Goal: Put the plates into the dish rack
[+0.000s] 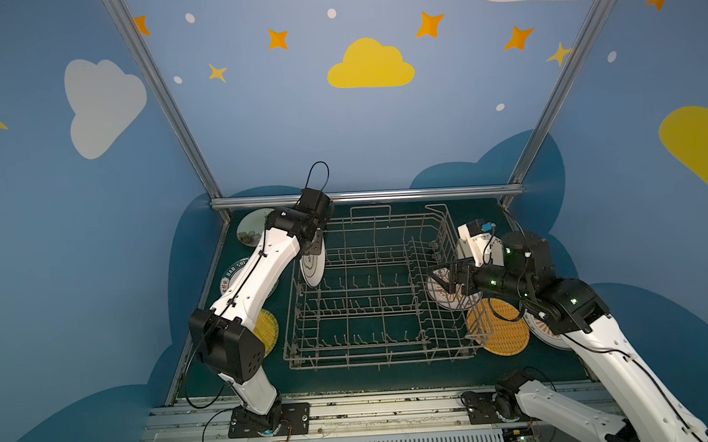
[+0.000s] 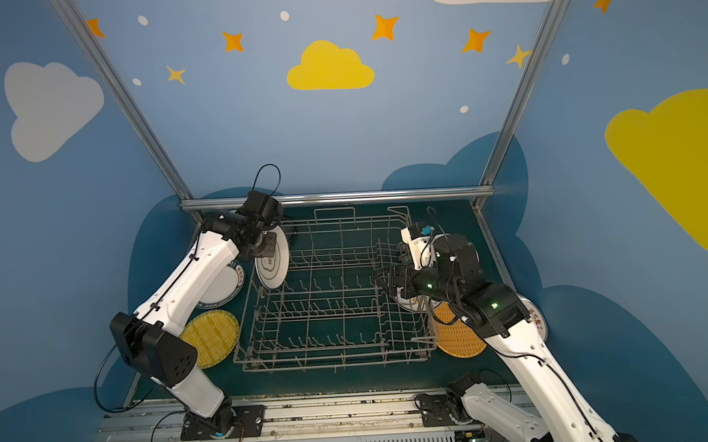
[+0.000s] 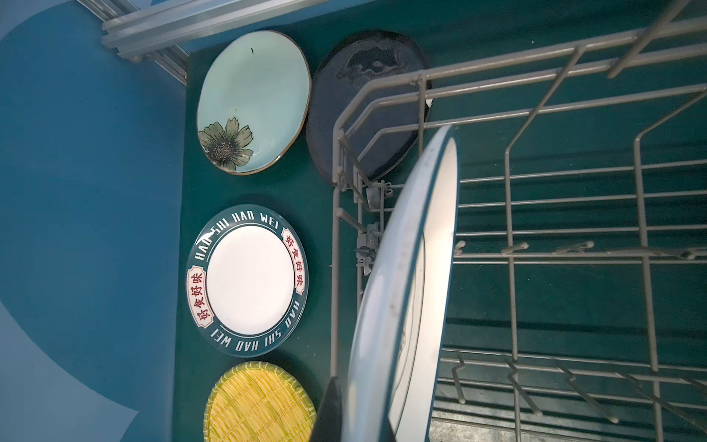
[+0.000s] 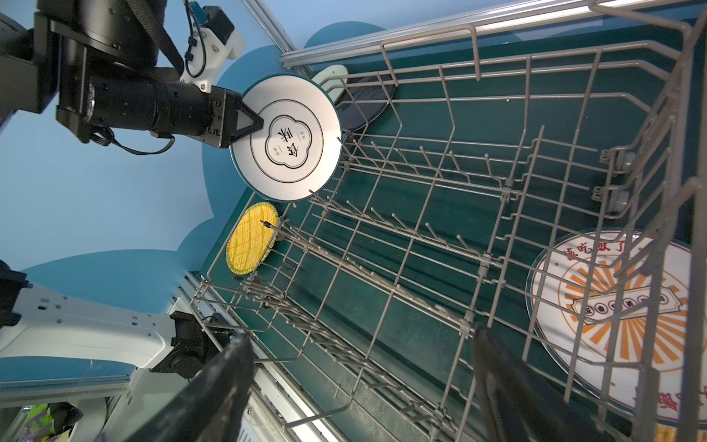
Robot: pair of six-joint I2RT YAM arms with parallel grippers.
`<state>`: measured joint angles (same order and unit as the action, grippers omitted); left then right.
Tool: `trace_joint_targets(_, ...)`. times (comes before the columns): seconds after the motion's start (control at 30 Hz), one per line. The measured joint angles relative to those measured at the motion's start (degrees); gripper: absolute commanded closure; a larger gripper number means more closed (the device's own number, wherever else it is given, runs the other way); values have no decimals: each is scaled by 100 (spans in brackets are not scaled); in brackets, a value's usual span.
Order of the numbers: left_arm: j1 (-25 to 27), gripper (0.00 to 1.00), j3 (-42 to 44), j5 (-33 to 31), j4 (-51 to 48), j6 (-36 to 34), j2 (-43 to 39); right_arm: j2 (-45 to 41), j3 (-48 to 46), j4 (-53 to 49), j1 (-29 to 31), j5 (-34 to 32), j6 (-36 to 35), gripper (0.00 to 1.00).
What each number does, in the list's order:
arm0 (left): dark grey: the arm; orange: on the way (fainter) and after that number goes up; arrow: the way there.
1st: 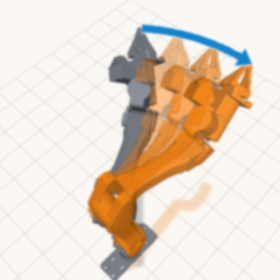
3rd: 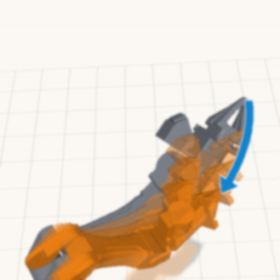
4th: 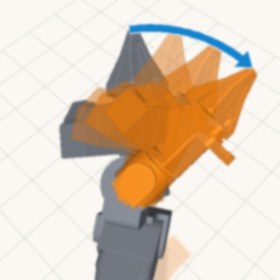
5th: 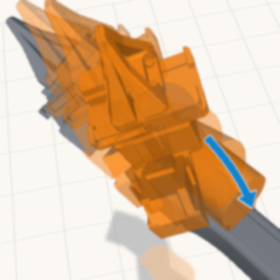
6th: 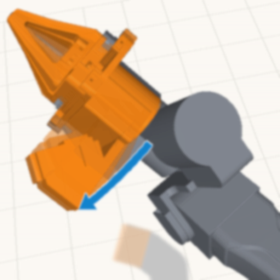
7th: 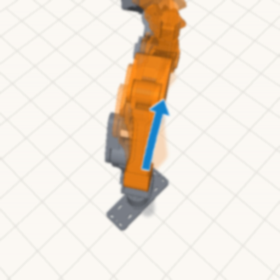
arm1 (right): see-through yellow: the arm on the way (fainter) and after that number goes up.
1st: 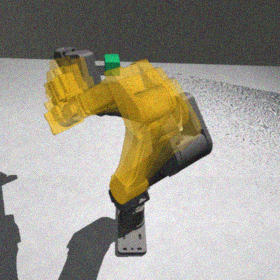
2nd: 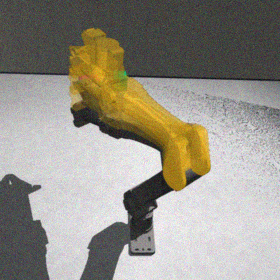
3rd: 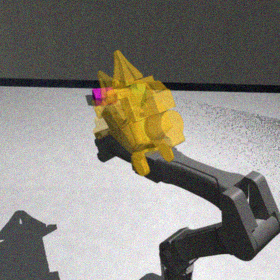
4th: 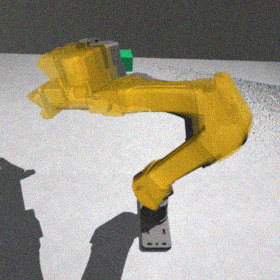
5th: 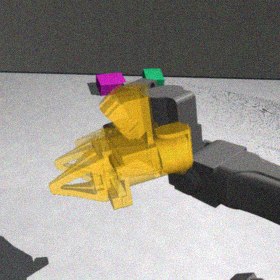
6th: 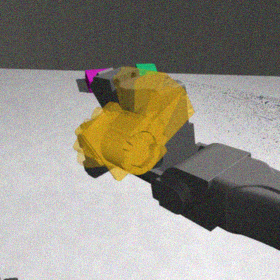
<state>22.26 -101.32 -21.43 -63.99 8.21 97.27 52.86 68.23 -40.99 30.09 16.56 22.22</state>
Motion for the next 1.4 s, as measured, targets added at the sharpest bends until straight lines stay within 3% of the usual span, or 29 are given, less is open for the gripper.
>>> trace_joint_targets(1.03, 57, 96, 52, 293, -151, 278, 570, 4, -295, 133, 0, -70, -2, 13)
trace_joint_targets(1.4, 39, 83, 302, 483, 190, 181, 481, 2, -299, 210, -13, -114, -22, 13)
